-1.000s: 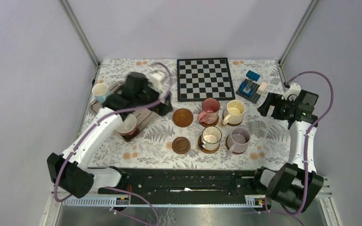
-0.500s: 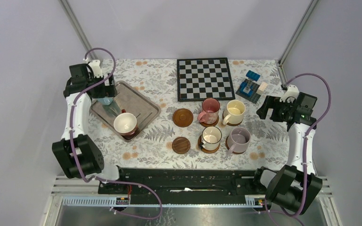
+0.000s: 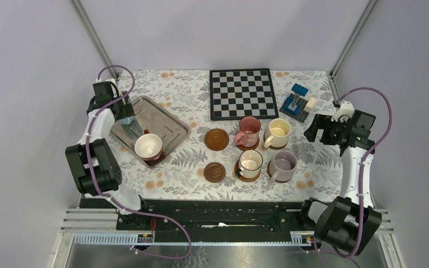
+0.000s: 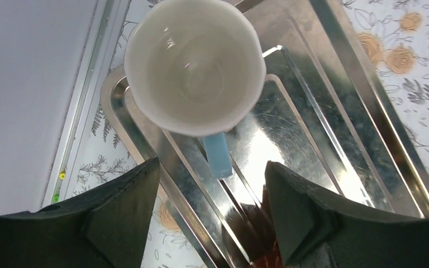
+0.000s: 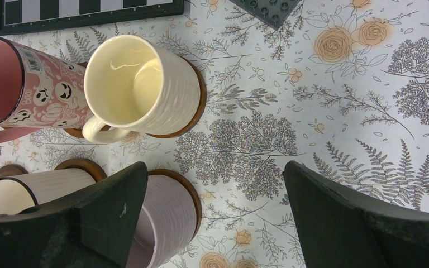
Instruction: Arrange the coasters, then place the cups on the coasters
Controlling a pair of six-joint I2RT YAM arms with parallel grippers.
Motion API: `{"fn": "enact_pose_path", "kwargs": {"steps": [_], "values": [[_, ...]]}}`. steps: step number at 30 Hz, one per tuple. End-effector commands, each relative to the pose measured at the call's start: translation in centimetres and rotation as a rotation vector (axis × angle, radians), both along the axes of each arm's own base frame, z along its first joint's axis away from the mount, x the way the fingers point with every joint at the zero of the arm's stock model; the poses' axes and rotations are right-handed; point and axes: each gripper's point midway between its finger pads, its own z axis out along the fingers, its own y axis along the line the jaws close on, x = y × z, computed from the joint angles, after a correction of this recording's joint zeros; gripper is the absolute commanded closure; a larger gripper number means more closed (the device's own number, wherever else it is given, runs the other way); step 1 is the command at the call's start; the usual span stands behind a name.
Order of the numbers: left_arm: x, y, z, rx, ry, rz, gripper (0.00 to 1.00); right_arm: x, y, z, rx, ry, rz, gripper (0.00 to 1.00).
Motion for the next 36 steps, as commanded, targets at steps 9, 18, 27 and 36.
{"fn": "enact_pose_path", "kwargs": {"steps": [9,18,27,36], "values": [[3.9,2.2,-3.2,0.020,-0.003,0.066,0.40,0.5,-0.2,0.3,-0.023,-0.031,0.010,0.02],[4.9,2.2,-4.6,0.020,0.011,0.034,0.60,0.5,-0.3,0.1,-0.023,-0.023,0.005,0.02],[4.5,1.6,-1.3,0.048,-0.053,-0.030,1.00,0.6,-0.2,0.0,-0.013,-0.022,0.006,0.02],[4.7,-4.5,7.6,0.111,-0.269,-0.264,1.00,0.6,0.2,0.3,-0.002,-0.034,0.019,0.02]]}}
